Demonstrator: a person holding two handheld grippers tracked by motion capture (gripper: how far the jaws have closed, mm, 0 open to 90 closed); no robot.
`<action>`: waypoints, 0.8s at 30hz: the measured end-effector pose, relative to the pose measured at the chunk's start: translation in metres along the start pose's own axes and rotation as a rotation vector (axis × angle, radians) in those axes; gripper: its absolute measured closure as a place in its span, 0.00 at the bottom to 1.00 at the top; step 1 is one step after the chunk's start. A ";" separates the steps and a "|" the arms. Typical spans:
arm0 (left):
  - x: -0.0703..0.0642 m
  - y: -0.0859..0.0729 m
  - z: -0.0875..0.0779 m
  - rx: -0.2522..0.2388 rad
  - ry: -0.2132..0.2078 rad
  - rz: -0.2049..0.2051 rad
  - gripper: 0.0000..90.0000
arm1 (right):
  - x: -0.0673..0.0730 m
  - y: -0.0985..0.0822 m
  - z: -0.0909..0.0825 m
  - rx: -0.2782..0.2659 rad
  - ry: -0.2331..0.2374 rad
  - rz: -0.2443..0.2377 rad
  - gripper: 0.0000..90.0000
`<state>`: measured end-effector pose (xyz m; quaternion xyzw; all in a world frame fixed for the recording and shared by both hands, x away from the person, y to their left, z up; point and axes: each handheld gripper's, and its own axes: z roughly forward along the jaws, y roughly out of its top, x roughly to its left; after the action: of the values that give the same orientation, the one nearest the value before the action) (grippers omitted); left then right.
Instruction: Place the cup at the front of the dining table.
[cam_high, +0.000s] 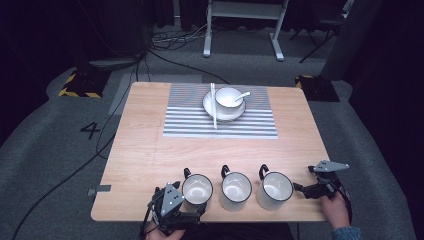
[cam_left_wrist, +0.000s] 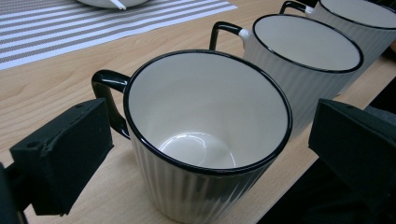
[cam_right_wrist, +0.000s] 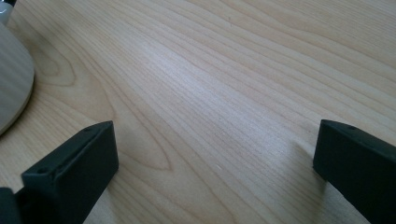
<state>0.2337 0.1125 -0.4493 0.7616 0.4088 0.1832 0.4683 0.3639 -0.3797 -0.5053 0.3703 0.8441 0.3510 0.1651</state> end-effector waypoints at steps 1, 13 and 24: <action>0.000 -0.004 0.007 0.020 -0.013 -0.013 0.00 | 0.000 0.000 0.000 0.000 0.000 0.001 0.00; 0.005 -0.019 0.034 -0.001 -0.022 -0.041 0.00 | 0.000 0.000 0.000 0.000 0.001 -0.003 0.00; 0.006 -0.025 0.048 -0.048 -0.025 -0.023 0.00 | 0.000 0.000 0.000 0.001 0.005 -0.007 0.00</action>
<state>0.2584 0.0959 -0.4951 0.7475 0.4072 0.1782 0.4937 0.3638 -0.3798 -0.5051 0.3666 0.8459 0.3508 0.1640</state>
